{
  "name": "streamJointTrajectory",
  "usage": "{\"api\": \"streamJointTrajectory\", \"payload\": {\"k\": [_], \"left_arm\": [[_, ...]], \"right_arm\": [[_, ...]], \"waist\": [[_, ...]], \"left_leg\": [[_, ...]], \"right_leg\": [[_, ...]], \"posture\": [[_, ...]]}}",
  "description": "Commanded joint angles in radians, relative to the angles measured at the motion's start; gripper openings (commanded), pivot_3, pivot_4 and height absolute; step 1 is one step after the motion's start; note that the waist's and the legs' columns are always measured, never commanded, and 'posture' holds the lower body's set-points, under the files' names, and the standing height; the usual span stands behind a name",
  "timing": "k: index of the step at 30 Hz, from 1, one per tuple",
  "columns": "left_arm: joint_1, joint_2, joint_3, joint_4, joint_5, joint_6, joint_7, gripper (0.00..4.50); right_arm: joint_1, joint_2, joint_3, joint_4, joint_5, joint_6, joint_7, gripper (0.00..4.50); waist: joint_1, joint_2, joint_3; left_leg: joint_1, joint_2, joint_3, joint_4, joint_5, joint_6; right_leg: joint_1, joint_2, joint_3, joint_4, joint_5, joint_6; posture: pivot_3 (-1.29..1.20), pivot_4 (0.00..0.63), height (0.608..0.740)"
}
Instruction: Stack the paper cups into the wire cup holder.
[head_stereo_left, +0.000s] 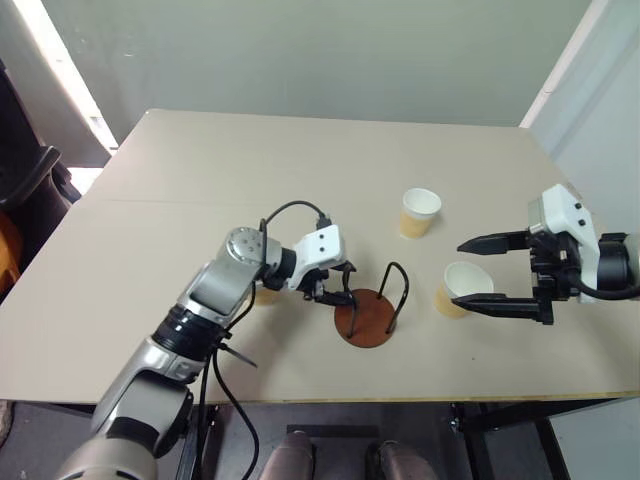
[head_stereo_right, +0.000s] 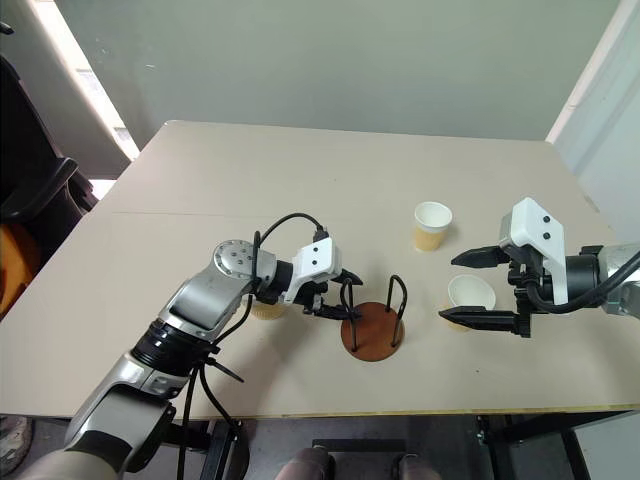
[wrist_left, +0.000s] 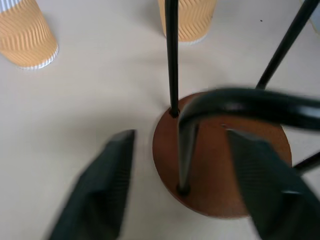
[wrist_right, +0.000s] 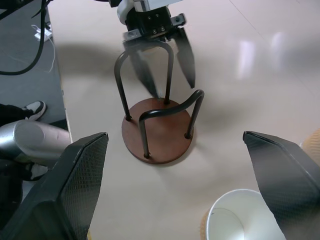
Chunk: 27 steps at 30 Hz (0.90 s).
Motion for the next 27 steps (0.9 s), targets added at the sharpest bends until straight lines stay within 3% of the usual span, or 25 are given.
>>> {"api": "streamJointTrajectory", "payload": {"k": [1,7,14,20,27], "left_arm": [[-0.022,0.027,0.037,-0.059,-0.026,0.01,-0.029,4.46],[-0.041,0.062,0.113,-0.139,-0.112,0.093,-0.047,4.46],[-0.053,0.202,0.272,-0.198,-0.193,0.133,-0.057,4.46],[-0.027,0.35,0.464,-0.275,-0.401,0.221,-0.142,4.46],[0.086,0.453,0.535,-0.397,-0.537,0.311,-0.159,4.46]], "right_arm": [[0.003,-0.031,-0.007,-0.019,-0.015,-0.021,0.011,4.5],[0.051,-0.082,0.061,0.002,-0.137,-0.096,0.031,4.5],[0.07,-0.075,0.193,0.049,-0.29,-0.177,0.014,4.5],[0.056,-0.025,0.235,0.083,-0.334,-0.198,0.014,4.5],[0.05,-0.017,0.276,0.119,-0.391,-0.22,0.027,4.5]], "waist": [[0.0,0.0,0.0],[-0.001,0.0,0.0],[-0.011,0.001,0.001],[-0.014,0.001,0.001],[-0.016,0.001,0.001]], "left_leg": [[0.0,0.0,0.0,0.0,0.0,0.0],[-0.001,0.0,0.0,0.001,-0.001,0.001],[0.0,0.001,0.001,0.0,-0.001,0.001],[-0.001,0.001,0.001,0.0,-0.002,0.003],[-0.002,0.001,0.001,0.0,-0.002,0.003]], "right_leg": [[0.0,0.0,0.0,0.0,0.0,0.0],[0.0,0.0,0.0,-0.001,0.0,0.0],[-0.001,0.0,0.001,0.001,0.0,0.0],[-0.002,0.0,0.001,0.0,0.0,0.0],[-0.003,-0.001,0.001,-0.001,0.0,0.0]], "posture": [[0.0,0.15,0.74],[0.0,0.15,0.74],[0.0,0.15,0.74],[0.0,0.15,0.74],[0.0,0.15,0.74]]}}
